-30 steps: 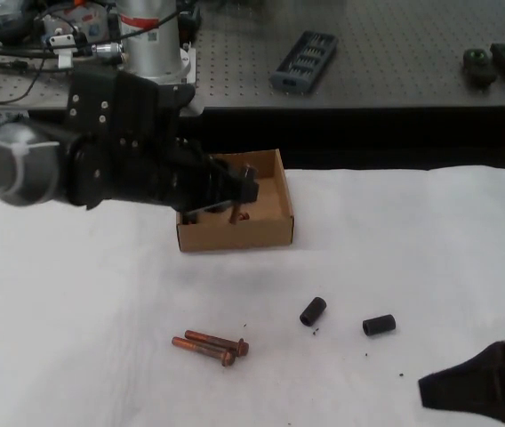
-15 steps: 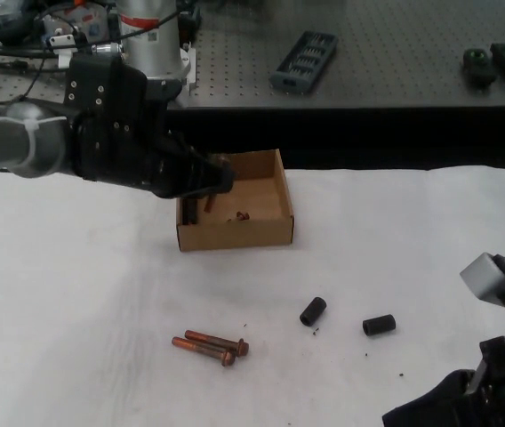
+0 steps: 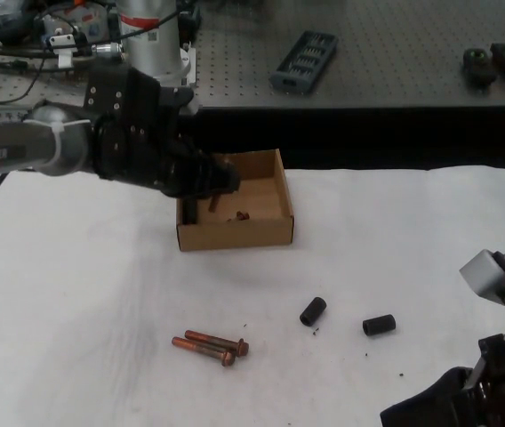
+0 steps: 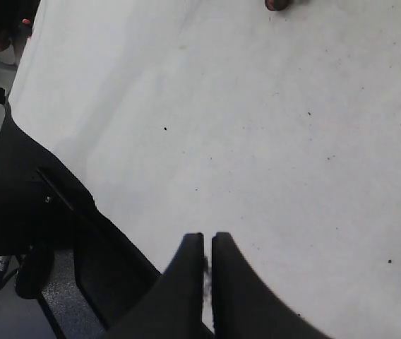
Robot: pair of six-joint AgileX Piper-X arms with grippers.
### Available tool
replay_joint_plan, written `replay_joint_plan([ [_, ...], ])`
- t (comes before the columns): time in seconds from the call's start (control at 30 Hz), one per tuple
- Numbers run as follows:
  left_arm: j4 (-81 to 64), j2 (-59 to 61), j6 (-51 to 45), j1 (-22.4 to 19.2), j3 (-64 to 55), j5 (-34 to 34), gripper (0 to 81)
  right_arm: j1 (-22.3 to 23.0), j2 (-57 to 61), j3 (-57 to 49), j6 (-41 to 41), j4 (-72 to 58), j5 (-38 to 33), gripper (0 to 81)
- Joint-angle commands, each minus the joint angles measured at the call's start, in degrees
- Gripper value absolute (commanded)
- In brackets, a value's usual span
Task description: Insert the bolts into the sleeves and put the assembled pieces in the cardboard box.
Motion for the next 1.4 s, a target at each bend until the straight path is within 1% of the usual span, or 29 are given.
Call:
replay_joint_plan([
  [0.0, -0.7, 1.4, 0.5, 0.0, -4.5, -0.4, 0.6, 0.2, 0.1, -0.3, 0.2, -0.5, -0.5, 4.3],
  [0.1, -0.5, 1.6, 0.4, 0.0, -4.8, -0.4, 0.9, 0.2, 0.1, -0.3, 0.2, -0.5, -0.5, 4.3],
  [0.17, -0.5, 1.6, 0.6, 0.0, -4.8, -0.4, 8.5, 0.2, 0.1, -0.3, 0.2, -0.5, -0.5, 4.3],
  [0.2, -0.5, 1.6, 0.6, 0.0, -4.8, -0.4, 15.5, 0.2, 0.1, -0.3, 0.2, -0.5, -0.5, 4.3],
  [0.27, -0.5, 1.6, -0.4, 0.0, -4.8, -0.4, 34.5, 0.2, 0.1, -0.3, 0.2, -0.5, -0.5, 4.3],
  [0.33, -0.5, 1.5, -3.3, 0.0, -4.8, -1.4, 48.3, 0.2, 0.1, -0.3, 0.2, -0.5, -0.5, 4.3],
  [0.37, -0.5, 1.5, -5.2, 0.0, -4.8, -1.1, 49.1, 0.2, 0.1, -0.3, 0.2, -0.5, -0.5, 4.3],
  [0.4, -0.5, 1.2, -6.4, 0.0, -4.8, 0.5, 46.7, 0.2, 0.1, -0.3, 0.2, -0.5, -0.5, 4.3],
  [0.47, -0.5, 1.3, -7.5, 0.0, -4.8, 4.9, 39.2, 0.2, 0.1, -0.3, 0.2, -0.5, -0.5, 4.3],
  [0.53, 1.3, 0.7, -7.8, -0.3, -4.8, 8.2, 35.1, 0.2, 0.1, -0.3, 0.2, -0.5, -0.5, 4.3],
  [0.6, 5.5, -0.4, -7.5, -1.0, -4.8, 8.3, 34.3, 0.2, 0.1, -0.3, 0.2, -0.5, -0.3, 4.3],
  [0.67, 11.6, -1.5, -3.5, -2.0, -4.8, 7.9, 34.4, 0.0, 0.1, -0.5, 0.2, -0.6, 0.0, 4.3],
  [0.73, 16.1, -2.3, -1.0, -3.2, -4.8, 5.6, 34.4, -1.2, 0.1, -1.7, 0.2, -0.6, 0.8, 4.3],
  [0.87, 20.2, -3.1, -0.9, -6.3, -4.8, 4.8, 34.4, -4.1, 0.1, -5.6, -0.3, -0.2, 1.1, 4.3],
  [0.97, 22.0, -3.1, -0.8, -9.3, -4.8, 1.9, 34.4, -6.8, 0.1, -9.8, -1.4, 4.3, 2.2, 4.3],
  [1.03, 22.9, -3.1, 0.8, -11.2, -4.8, -0.1, 34.4, -8.8, 0.0, -13.7, -4.5, 9.3, 4.4, 4.3],
  [1.1, 23.5, -3.1, 3.1, -12.9, -4.8, -1.7, 34.4, -10.5, -0.1, -17.9, -8.6, 15.9, 8.6, 4.3],
  [1.2, 25.5, -3.1, 3.8, -15.1, -4.8, -6.2, 34.4, -12.4, -1.0, -22.8, -12.8, 23.3, 16.0, 4.3],
  [1.23, 26.4, -3.1, 4.5, -15.7, -4.8, -7.4, 34.4, -12.9, -1.6, -23.9, -13.6, 24.6, 17.4, 4.3],
  [1.3, 27.8, -3.1, 6.6, -16.9, -4.8, -10.3, 34.4, -13.9, -3.2, -25.6, -14.4, 25.2, 18.4, 4.3],
  [1.37, 28.7, -3.1, 6.8, -17.7, -4.8, -13.3, 34.4, -14.6, -4.8, -26.6, -14.4, 24.9, 18.6, 4.3],
])
